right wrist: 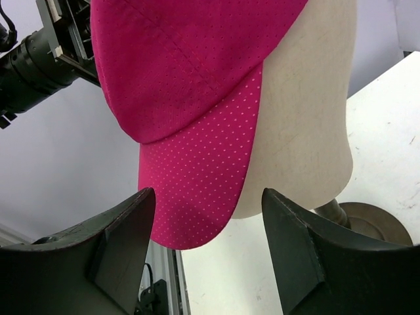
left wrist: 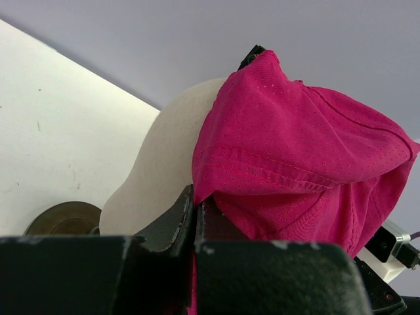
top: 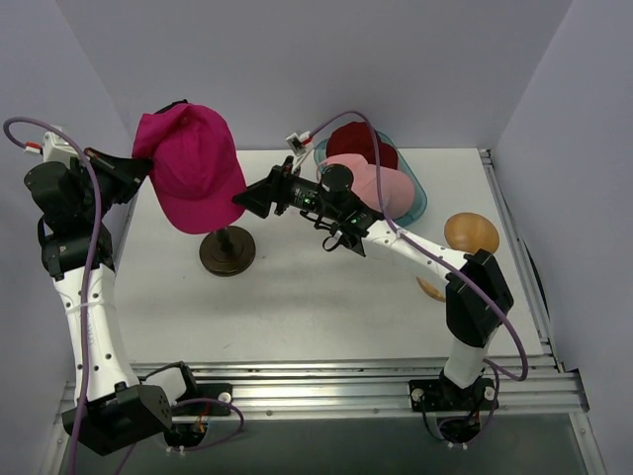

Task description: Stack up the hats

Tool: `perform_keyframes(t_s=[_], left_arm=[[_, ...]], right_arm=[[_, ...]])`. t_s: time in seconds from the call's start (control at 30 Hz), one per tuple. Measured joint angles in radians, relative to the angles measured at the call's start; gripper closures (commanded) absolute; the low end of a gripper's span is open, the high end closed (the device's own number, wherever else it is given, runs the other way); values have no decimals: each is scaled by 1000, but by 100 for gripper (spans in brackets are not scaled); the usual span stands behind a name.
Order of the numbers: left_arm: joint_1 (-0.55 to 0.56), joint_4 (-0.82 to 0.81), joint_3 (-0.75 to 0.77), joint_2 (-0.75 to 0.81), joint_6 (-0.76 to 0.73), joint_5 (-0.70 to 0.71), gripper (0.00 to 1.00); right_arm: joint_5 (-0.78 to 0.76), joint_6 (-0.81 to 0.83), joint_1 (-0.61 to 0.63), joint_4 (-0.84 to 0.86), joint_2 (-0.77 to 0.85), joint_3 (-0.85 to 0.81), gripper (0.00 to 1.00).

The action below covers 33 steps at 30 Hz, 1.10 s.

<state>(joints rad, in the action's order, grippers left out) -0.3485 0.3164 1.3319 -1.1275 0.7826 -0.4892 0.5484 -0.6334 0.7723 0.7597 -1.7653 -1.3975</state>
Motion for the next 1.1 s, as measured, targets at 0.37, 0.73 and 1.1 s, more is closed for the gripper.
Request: perform_keyframes(t_s=[0.37,0.73,1.1], left_arm=[[0,0,0,2,-2,5,93],[-5,2,2,-1,-8,22,76],[-5,39,97,-6,-10,21,59]], right_arm=[[13,-9,34,0,-13,-3,68],[55,-78,55,13,-11,-76,100],[35,-266,36,70,-11,-151,100]])
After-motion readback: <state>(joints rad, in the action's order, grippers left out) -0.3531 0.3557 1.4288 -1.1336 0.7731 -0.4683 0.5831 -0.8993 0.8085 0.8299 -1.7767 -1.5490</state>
